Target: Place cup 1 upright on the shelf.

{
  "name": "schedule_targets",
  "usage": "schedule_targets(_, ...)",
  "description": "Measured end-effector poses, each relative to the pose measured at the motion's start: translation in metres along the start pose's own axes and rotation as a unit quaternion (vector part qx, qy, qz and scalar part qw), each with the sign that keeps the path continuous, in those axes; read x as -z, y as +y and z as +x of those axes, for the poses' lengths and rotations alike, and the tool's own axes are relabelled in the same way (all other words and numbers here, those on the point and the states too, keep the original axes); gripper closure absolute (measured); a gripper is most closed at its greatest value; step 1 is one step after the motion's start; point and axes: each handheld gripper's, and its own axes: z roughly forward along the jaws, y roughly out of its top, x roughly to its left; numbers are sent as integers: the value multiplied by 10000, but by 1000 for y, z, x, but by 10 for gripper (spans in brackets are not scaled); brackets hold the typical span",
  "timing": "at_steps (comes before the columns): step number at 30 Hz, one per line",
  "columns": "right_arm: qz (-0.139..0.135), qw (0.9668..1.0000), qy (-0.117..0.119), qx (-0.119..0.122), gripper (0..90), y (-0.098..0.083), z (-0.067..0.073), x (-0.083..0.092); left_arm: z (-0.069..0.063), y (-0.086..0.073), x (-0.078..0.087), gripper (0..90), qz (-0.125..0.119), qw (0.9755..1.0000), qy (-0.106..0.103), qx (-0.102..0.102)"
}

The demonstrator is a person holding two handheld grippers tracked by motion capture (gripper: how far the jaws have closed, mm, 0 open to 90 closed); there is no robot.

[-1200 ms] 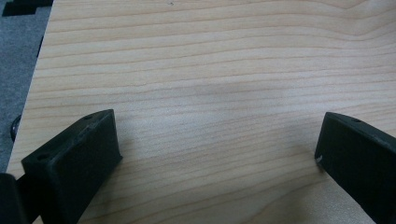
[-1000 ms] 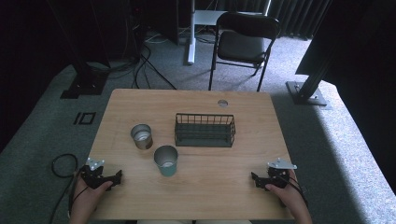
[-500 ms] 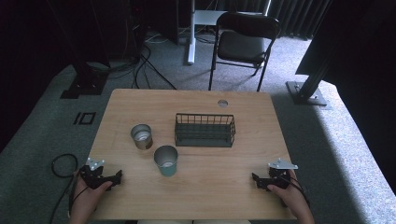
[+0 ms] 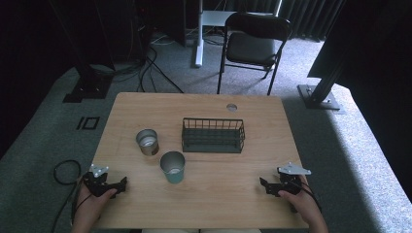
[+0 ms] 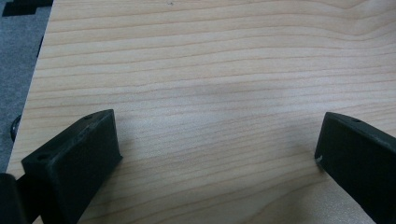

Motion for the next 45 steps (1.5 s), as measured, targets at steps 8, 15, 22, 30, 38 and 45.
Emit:
schedule_targets(8,-32,9996,214,167,107,5,5,0,0,0,0,4,0,10000,0,-3)
schedule_targets(15,-71,9988,369,317,107,12,13,-4,0,0,0,4,-1,10000,-12,-17)
schedule_targets(22,-162,9965,623,542,108,20,26,-11,0,0,0,4,-3,10000,-11,-16)
schedule_targets(30,-362,9917,1059,627,107,33,47,-16,0,0,0,4,-4,10000,-12,-18)
schedule_targets(38,-401,9878,1273,803,108,43,64,-24,0,0,0,4,-8,10000,-12,-12)
schedule_targets(45,-369,9843,1463,911,108,49,77,-31,0,0,0,4,-4,10000,-12,-16)
